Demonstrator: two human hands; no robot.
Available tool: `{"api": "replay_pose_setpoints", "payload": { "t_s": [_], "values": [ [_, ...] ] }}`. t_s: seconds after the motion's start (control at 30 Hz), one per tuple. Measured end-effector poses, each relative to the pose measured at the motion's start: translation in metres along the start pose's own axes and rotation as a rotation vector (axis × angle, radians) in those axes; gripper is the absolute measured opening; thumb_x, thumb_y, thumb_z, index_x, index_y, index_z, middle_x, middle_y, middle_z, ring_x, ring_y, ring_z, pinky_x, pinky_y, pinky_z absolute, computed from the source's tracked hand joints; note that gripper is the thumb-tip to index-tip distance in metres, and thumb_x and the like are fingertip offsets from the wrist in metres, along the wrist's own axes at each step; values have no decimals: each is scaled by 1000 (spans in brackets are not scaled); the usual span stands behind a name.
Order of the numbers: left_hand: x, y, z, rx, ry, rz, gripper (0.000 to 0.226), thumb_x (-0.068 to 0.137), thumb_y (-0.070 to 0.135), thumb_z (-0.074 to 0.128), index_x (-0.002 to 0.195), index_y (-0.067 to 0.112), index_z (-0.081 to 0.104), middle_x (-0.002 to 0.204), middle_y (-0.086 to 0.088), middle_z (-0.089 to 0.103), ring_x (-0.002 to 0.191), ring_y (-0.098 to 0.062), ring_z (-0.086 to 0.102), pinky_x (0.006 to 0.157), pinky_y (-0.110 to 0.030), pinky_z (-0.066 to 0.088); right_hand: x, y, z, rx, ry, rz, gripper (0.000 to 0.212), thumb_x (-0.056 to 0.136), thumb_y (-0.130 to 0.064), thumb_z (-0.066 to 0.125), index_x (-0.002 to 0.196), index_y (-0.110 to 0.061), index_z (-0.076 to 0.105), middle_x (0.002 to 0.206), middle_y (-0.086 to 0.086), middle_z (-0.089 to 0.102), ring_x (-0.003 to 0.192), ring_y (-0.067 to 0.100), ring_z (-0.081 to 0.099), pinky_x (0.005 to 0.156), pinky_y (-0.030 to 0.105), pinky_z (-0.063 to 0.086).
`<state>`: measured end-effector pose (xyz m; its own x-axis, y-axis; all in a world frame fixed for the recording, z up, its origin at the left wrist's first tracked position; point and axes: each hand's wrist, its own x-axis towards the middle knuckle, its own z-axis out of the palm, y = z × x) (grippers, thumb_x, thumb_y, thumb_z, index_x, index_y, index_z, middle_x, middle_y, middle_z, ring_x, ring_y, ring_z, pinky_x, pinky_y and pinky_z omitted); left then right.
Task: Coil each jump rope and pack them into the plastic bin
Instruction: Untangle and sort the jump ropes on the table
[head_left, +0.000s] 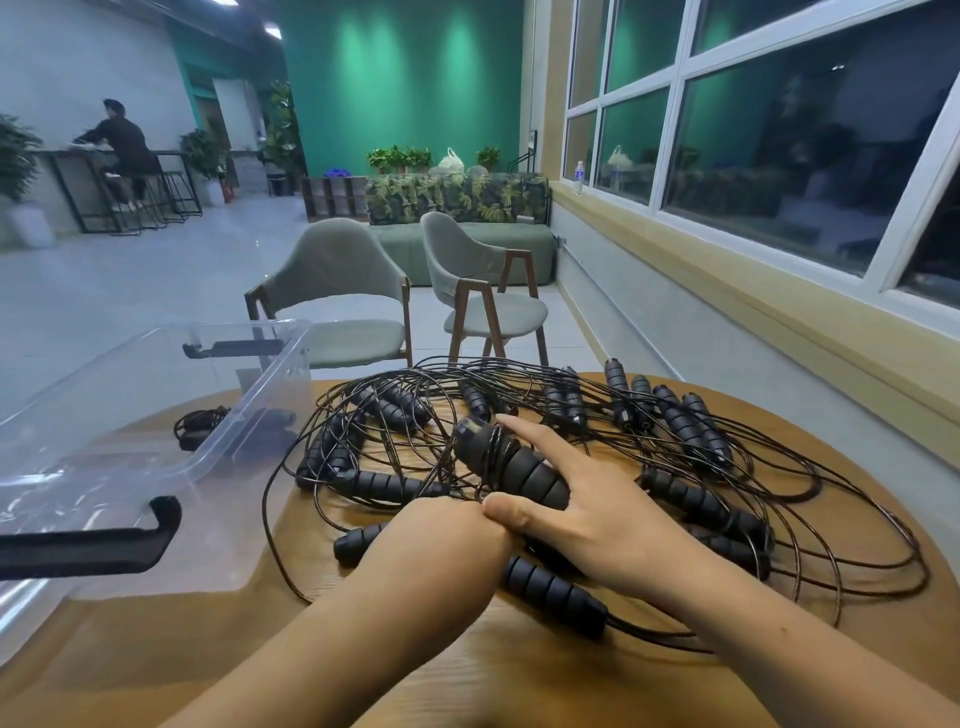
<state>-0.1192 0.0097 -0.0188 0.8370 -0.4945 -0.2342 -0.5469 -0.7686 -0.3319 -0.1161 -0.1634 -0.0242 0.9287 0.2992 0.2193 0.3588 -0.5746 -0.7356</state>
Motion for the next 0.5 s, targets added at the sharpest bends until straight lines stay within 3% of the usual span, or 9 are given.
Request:
{"api": "replay_pose_setpoints", "payload": {
  "t_s": [0.13,0.23,0.3,0.4,0.43,0.5],
  "values": [
    [-7,2,-2,23,77,50,34,103,13,47,136,13,58,127,-10,65,113,-35,63,79,-37,42,0,3,-5,49,-82,40,71,85,-71,75,146,-73,37,117,-29,66,83,-12,63,79,18,48],
    [-11,2,2,27,192,87,28,104,14,47,131,13,54,119,-6,67,101,-32,65,71,-35,36,1,8,-5,30,-49,35,65,91,-52,79,145,-66,45,127,-25,69,101,-5,68,97,30,56],
    [-12,-4,3,-25,362,132,20,104,24,47,120,19,59,104,1,69,87,-27,68,63,-33,37,2,10,-6,-25,-38,19,64,93,-46,76,146,-65,46,133,-26,68,113,-4,67,105,34,56],
    [-8,-20,8,-124,604,209,31,91,52,52,75,27,61,60,9,59,46,-15,58,40,-24,32,2,9,-10,-109,-70,0,67,95,-44,73,152,-64,43,145,-31,60,125,-10,58,111,25,49],
    [-6,-24,9,-161,665,233,33,86,55,54,70,27,59,56,10,56,43,-14,55,36,-23,34,1,8,-11,-142,-87,-9,67,96,-44,72,153,-64,41,149,-32,57,128,-11,55,112,23,46],
    [-6,-28,10,-254,722,278,31,83,59,54,78,29,60,61,12,60,48,-11,56,38,-26,42,-1,5,-13,-189,-151,-8,66,98,-44,71,152,-66,40,150,-34,55,134,-9,52,114,23,45]
  ]
}}
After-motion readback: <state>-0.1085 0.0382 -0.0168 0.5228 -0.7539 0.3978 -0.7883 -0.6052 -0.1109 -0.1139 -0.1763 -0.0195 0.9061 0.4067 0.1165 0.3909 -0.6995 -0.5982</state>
